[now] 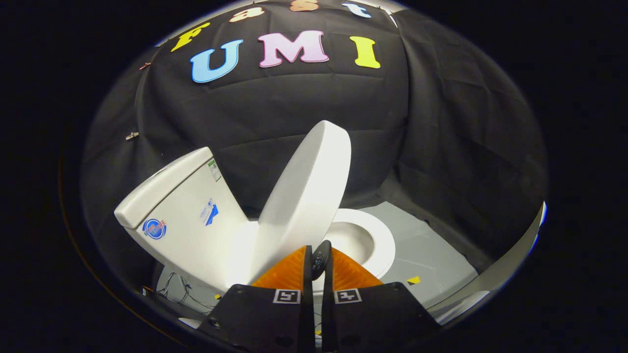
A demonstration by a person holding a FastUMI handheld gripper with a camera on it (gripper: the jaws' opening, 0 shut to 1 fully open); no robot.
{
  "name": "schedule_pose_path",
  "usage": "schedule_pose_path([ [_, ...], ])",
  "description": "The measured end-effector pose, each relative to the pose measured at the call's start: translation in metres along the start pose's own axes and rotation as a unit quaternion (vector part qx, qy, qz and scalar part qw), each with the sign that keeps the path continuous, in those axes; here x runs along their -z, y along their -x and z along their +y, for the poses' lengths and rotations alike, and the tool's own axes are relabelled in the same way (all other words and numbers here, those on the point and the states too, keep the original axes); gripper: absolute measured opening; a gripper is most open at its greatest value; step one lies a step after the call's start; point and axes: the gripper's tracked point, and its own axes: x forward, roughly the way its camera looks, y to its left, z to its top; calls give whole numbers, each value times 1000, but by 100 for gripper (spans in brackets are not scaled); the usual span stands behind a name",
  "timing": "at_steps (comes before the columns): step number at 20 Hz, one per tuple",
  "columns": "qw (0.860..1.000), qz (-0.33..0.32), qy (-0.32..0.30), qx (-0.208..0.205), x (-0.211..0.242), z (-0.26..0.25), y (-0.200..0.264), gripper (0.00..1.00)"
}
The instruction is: Open the toilet lid.
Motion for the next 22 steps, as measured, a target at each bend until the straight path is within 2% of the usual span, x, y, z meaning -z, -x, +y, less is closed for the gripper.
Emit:
schedule_pose_path([
  [11, 994, -52, 66, -74, -27, 121, 35, 10],
  [22, 984, -76, 107, -122, -23, 196, 46, 10],
])
